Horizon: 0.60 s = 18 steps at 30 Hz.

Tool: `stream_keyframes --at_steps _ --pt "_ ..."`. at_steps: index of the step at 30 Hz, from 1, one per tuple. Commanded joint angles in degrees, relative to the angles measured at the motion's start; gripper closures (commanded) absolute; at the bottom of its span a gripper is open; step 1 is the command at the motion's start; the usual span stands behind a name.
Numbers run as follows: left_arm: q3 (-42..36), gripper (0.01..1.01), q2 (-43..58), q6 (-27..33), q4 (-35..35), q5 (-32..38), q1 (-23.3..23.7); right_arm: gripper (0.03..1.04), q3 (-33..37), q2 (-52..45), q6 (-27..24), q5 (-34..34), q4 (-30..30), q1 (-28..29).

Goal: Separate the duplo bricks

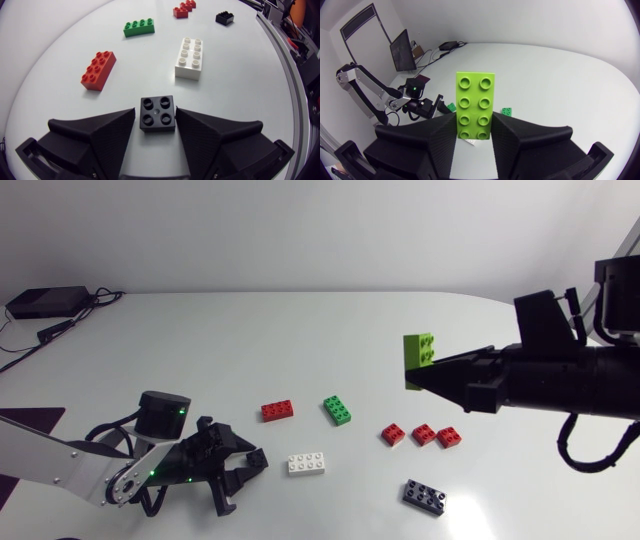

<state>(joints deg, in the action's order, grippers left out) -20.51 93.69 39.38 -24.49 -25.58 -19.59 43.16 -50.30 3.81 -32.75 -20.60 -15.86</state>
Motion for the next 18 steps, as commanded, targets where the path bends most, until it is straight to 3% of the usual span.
stream_keyframes --at_steps 1,10,18 --pt "2.5 0.33 1.06 1.85 2.96 0.8 0.17 0.94 0.53 -0.5 0.76 0.5 0.39 -0.84" --pt "0.21 0.107 -10.81 1.14 11.31 0.71 -1.15 0.95 1.93 -1.38 -0.39 4.54 -0.93 -5.5" --pt "-4.89 0.067 -21.36 -0.62 20.54 0.8 -3.26 0.95 1.76 -4.89 -5.22 15.79 -2.34 -12.44"
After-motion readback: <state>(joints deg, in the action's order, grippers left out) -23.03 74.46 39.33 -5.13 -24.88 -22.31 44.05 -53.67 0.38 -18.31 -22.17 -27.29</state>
